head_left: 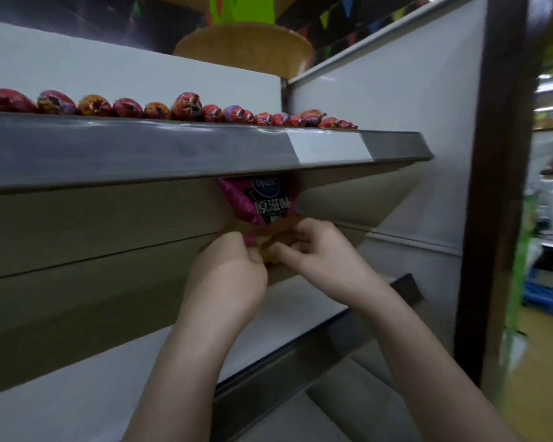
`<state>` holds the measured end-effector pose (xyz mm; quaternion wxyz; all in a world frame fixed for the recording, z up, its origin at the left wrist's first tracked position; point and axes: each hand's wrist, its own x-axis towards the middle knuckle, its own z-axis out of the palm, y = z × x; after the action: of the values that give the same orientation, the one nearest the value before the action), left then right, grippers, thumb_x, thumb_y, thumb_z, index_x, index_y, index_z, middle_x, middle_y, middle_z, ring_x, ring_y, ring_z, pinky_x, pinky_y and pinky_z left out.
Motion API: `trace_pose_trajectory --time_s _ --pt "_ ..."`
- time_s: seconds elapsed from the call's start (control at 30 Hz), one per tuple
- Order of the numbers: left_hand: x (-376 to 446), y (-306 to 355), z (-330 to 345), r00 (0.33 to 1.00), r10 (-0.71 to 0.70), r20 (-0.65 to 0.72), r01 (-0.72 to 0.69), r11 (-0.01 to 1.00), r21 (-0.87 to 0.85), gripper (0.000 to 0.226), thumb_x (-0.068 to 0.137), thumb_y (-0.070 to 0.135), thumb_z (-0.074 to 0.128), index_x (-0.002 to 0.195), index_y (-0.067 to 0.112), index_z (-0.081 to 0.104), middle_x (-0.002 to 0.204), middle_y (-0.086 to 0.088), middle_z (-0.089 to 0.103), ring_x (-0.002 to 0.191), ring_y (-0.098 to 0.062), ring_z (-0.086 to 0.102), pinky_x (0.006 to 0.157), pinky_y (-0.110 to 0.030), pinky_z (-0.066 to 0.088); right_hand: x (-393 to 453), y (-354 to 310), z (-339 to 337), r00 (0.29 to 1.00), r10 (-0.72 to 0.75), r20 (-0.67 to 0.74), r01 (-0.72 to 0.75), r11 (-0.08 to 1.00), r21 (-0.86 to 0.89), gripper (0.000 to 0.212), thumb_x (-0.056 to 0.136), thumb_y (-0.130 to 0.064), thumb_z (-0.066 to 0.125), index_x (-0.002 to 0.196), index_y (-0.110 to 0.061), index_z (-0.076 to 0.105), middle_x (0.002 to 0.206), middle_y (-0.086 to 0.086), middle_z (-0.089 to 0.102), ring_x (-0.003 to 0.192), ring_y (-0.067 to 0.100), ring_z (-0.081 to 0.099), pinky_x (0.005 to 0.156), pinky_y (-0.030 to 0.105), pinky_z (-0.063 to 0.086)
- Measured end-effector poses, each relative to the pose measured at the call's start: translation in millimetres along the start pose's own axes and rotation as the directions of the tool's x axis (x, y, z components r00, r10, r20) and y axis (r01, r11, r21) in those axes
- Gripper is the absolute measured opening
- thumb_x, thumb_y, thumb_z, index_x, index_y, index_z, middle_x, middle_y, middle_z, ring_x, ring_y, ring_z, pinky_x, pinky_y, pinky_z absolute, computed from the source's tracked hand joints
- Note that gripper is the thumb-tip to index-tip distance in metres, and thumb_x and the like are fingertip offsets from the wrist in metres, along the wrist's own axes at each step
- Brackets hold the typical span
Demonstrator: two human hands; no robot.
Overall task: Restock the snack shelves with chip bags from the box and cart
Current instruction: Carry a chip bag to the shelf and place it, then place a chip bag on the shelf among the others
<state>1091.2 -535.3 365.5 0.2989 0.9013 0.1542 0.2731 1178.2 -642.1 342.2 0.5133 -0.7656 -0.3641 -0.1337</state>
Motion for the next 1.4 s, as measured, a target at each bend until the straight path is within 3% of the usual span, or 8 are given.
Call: trace_pose_trajectory --time_s 0.1,0.2,0.5,0.7,0.9,1.0,1.2,1.4 --pt "-17.3 -13.2 -2.3 0.985 0.161 -0.069 -0.175 0.918 -0.356 0.018 0.099 0.019 0.047 0.11 0.018 0.061 0.102 0.001 0.064 0.101 -0.023 0.06 0.084 -0.037 0.049 -34.0 -22.2 1.5 0.991 0.003 -0.132 -0.004 1.0 -0.009 0.007 0.09 -0.021 0.068 0.096 -0.022 0.066 0.091 0.0 0.073 0.085 0.015 0.07 0.078 0.037 0.058" --pt "-53.0 -21.0 -8.3 0.946 0.323 0.011 -0.249 0.749 -0.614 0.019 0.098 0.014 0.05 0.097 0.029 0.061 0.092 0.013 0.065 0.09 -0.007 0.065 0.085 -0.043 0.056 -85.9 -48.7 2.3 0.959 0.04 -0.281 -0.046 0.999 -0.015 0.011 0.092 -0.018 0.065 0.099 -0.026 0.066 0.092 0.0 0.073 0.085 0.014 0.071 0.071 0.03 0.059" --pt "-163.9 -12.5 -37.1 0.74 0.644 0.193 -0.186 0.472 -0.862 0.02 0.094 0.006 0.054 0.091 0.022 0.064 0.088 0.004 0.07 0.086 -0.019 0.07 0.081 -0.046 0.057 -231.8 -159.0 -2.9 0.758 0.168 -0.63 -0.336 0.929 -0.156 0.011 0.093 -0.008 0.062 0.091 -0.018 0.065 0.08 0.004 0.069 0.066 0.011 0.065 0.055 0.022 0.052" --pt "-258.8 12.2 -80.5 0.611 0.772 0.173 -0.088 0.284 -0.955 0.018 0.096 0.005 0.052 0.092 0.018 0.064 0.092 0.002 0.068 0.083 -0.01 0.07 0.067 -0.029 0.059 -327.0 -250.7 -5.3 0.601 0.139 -0.787 -0.479 0.851 -0.216 0.009 0.094 -0.013 0.063 0.093 -0.021 0.067 0.08 -0.004 0.069 0.075 0.015 0.07 0.068 0.038 0.057" --pt "-344.5 16.9 -113.8 0.537 0.819 0.204 -0.018 0.253 -0.967 0.027 0.095 0.008 0.054 0.087 0.032 0.062 0.084 0.017 0.069 0.081 -0.011 0.07 0.076 -0.05 0.057 -396.3 -311.0 8.7 0.383 0.134 -0.914 -0.61 0.779 -0.142 0.008 0.093 -0.019 0.061 0.095 -0.022 0.069 0.088 -0.003 0.072 0.085 0.014 0.069 0.079 0.047 0.057" --pt "-381.2 8.9 -135.5 0.518 0.83 0.205 0.023 0.226 -0.974 0.031 0.095 0.006 0.053 0.09 0.036 0.061 0.093 0.014 0.069 0.088 -0.01 0.07 0.079 -0.047 0.057 -412.3 -339.1 23.0 0.283 0.124 -0.951 -0.606 0.792 -0.077 0.015 0.095 -0.018 0.054 0.093 -0.027 0.065 0.089 -0.009 0.068 0.086 0.01 0.067 0.08 0.043 0.058" --pt "-405.9 -15.9 -183.6 0.473 0.867 0.158 0.013 0.172 -0.985 0.023 0.094 0.007 0.055 0.094 0.03 0.058 0.089 0.025 0.065 0.082 0.004 0.064 0.064 -0.014 0.049 -424.7 -391.2 71.8 0.204 0.039 -0.978 -0.648 0.754 -0.105 0.017 0.095 -0.018 0.051 0.097 -0.026 0.065 0.091 -0.011 0.067 0.088 0.007 0.065 0.084 0.039 0.055" --pt "-431.3 -52.2 -226.2 0.311 0.928 0.204 0.068 0.193 -0.979 0.017 0.095 0.013 0.055 0.096 0.029 0.059 0.092 0.015 0.066 0.081 -0.006 0.068 0.063 -0.025 0.053 -457.5 -441.7 127.3 0.134 -0.017 -0.991 -0.752 0.649 -0.113 0.016 0.096 -0.018 0.051 0.101 -0.023 0.065 0.095 -0.01 0.068 0.091 0.008 0.064 0.084 0.036 0.055"
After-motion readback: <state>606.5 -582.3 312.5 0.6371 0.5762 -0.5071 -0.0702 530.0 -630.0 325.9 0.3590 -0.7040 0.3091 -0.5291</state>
